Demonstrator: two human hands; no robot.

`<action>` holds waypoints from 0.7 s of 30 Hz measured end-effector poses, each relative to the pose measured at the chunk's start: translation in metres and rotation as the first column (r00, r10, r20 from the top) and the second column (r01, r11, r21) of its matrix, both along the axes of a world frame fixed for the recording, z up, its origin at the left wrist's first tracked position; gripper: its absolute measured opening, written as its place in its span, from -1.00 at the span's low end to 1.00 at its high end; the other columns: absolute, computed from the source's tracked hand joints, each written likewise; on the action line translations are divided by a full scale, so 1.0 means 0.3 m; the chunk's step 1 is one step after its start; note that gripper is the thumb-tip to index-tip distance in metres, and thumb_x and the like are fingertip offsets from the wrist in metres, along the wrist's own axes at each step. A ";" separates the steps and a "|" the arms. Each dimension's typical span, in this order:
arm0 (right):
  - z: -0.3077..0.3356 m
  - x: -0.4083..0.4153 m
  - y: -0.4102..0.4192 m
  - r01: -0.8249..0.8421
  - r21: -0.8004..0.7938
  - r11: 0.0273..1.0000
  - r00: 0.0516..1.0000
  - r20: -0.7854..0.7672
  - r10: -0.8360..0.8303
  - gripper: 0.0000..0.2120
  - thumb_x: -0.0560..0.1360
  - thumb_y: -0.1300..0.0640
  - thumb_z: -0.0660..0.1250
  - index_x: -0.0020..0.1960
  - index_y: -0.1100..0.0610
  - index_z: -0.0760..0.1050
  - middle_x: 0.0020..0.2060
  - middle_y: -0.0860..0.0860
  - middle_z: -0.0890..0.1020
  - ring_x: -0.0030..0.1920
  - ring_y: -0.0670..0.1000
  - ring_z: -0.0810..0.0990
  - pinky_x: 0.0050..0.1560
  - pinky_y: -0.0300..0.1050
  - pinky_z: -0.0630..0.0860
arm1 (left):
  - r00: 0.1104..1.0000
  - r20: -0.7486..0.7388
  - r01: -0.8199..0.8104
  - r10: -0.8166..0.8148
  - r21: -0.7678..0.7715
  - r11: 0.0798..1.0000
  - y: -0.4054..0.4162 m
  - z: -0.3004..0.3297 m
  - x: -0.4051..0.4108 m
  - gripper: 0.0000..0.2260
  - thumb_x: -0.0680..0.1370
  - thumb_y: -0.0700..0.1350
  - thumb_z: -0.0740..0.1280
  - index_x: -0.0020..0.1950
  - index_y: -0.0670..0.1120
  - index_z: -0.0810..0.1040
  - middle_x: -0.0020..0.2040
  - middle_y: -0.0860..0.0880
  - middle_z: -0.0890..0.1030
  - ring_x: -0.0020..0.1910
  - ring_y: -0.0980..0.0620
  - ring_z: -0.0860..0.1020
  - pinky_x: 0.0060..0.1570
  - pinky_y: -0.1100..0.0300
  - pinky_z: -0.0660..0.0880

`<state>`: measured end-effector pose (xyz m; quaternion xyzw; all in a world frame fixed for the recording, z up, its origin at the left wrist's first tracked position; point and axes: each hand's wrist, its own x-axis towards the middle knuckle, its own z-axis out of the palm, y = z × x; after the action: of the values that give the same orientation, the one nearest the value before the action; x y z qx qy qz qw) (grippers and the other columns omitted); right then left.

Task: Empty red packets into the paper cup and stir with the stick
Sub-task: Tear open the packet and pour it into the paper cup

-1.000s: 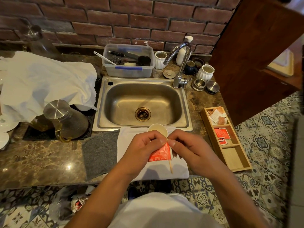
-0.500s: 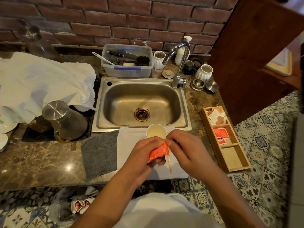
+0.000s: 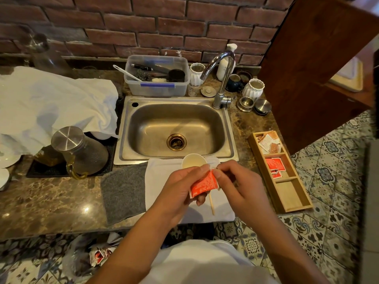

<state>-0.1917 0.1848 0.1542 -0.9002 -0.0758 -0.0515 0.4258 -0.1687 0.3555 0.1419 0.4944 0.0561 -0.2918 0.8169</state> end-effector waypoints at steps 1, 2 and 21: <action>0.004 0.001 -0.002 0.005 0.012 1.000 1.000 0.000 -0.005 -0.80 0.63 -0.01 0.28 0.03 0.09 0.60 -0.22 -0.17 0.63 -0.17 -0.09 0.62 -0.22 -0.38 0.47 | 1.000 -0.012 0.021 -0.021 -0.019 1.000 0.005 0.003 0.003 -0.77 0.51 0.05 0.45 -0.13 -0.12 0.68 -0.32 -0.07 0.56 -0.42 0.04 0.43 -0.43 0.21 0.36; 0.008 0.002 -0.004 0.010 0.028 1.000 1.000 0.006 -0.010 -0.81 0.62 -0.01 0.29 0.02 0.08 0.60 -0.21 -0.18 0.63 -0.17 -0.09 0.63 -0.21 -0.37 0.48 | 0.999 -0.017 0.039 -0.039 -0.024 0.999 0.010 0.005 0.005 -0.76 0.49 0.06 0.45 -0.11 -0.12 0.67 -0.32 -0.07 0.54 -0.43 0.05 0.42 -0.44 0.23 0.34; 0.087 0.020 -0.014 -0.165 0.259 0.952 0.959 -0.184 0.216 -0.79 0.60 -0.06 0.30 0.02 0.06 0.60 -0.23 -0.02 0.67 -0.20 0.01 0.66 -0.20 -0.18 0.55 | 0.994 0.107 -0.003 0.009 -0.064 0.998 0.024 0.010 -0.012 -0.78 0.47 -0.06 0.43 -0.06 -0.21 0.60 -0.48 -0.03 0.51 -0.55 0.11 0.38 -0.46 0.21 0.28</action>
<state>-0.1859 0.1806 0.1805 -0.8306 -0.1104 0.0765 0.5404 -0.1722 0.3627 0.1449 0.4831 0.0043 -0.2639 0.8349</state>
